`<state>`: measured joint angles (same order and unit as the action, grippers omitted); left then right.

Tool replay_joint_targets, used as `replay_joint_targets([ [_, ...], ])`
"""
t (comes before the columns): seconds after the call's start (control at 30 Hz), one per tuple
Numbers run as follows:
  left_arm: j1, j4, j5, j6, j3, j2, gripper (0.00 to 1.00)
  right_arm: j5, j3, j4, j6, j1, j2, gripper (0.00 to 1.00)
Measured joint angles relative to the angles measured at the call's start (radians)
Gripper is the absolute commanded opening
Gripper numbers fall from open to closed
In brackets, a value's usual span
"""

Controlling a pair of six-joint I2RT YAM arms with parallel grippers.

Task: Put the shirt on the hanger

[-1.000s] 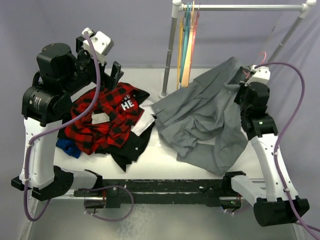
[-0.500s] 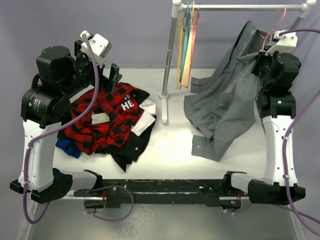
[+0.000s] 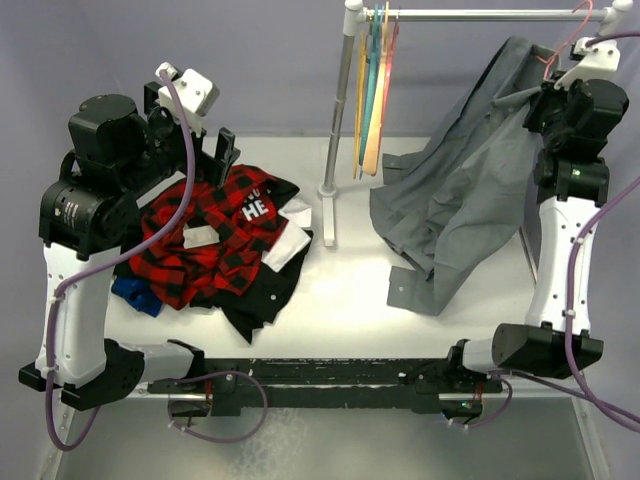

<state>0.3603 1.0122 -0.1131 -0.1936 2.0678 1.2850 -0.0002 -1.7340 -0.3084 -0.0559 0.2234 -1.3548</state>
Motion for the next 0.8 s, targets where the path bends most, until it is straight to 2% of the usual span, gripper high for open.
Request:
replay_joint_targets([
  [0.23, 0.000, 0.000, 0.006, 0.000, 0.000, 0.001, 1.00, -0.066, -0.061, 0.000, -0.036, 0.074, -0.092, 0.00],
  [0.6, 0.000, -0.005, 0.020, 0.000, -0.012, 0.001, 1.00, -0.123, -0.082, 0.012, -0.077, 0.132, -0.139, 0.00],
  [0.8, -0.001, -0.010, 0.024, 0.000, -0.027, 0.001, 1.00, -0.149, -0.181, 0.007, -0.095, 0.139, -0.208, 0.00],
])
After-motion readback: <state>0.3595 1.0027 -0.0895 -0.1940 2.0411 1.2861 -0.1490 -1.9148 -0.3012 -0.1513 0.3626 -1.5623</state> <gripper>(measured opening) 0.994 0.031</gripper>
